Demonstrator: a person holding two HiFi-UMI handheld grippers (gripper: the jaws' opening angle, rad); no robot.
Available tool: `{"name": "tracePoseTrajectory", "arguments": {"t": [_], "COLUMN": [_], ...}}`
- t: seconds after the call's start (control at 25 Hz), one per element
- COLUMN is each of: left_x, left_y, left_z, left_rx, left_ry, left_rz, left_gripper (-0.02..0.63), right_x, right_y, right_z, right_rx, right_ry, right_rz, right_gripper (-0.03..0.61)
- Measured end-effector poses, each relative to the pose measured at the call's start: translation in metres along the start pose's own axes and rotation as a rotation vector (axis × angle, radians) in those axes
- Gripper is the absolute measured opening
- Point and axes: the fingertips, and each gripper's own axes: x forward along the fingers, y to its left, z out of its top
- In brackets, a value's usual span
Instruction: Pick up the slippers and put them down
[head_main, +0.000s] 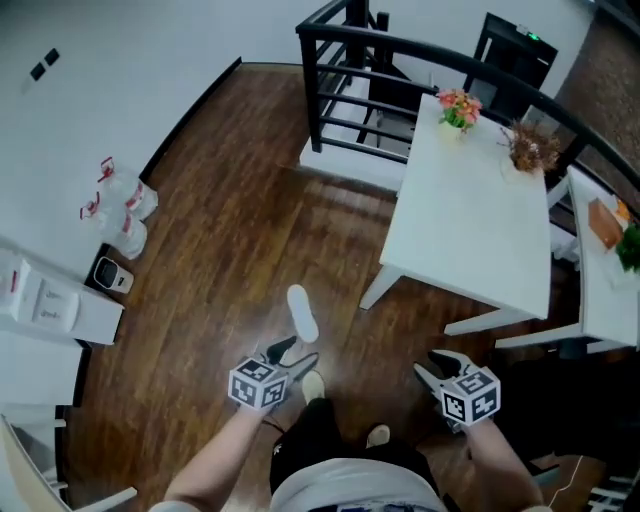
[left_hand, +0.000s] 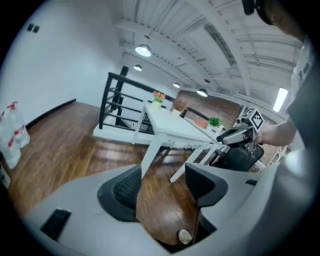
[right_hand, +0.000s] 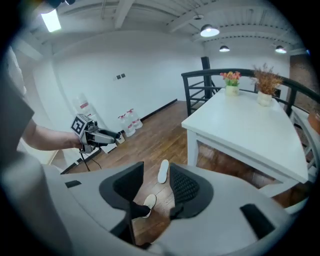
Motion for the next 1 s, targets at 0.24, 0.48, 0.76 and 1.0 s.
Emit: {"name": "tracePoseTrajectory", "arguments": {"t": [0.24,0.48,0.76,1.0], "left_x": [-0.010,0.027,0.034,0.026], "left_y": [-0.193,-0.324,-0.403,-0.418], "left_z": [0.056,0.073,0.070,0.069], "left_rx": [0.079,0.198,0.264,0.268], "left_ry": [-0.057,-0.049,-0.025,-0.029], "left_rz": [-0.055,-0.108,-0.144,-0.142], "left_gripper": [0.287,0.288,0.288,0.288], "right_x": [-0.167,-0.276,-0.348,-0.371], "right_y": [-0.020,-0.061,-0.075,-0.077], "right_z": [-0.041,-0.086,-0.116,-0.132], "right_rx": [0.039,0.117,0.117,0.136], "right_ry": [-0.146,-0.262,-0.348,-0.375], "right_rz": [-0.075,-0.159,-0.212,-0.248], "right_gripper": [0.189,0.187,0.187,0.186]}}
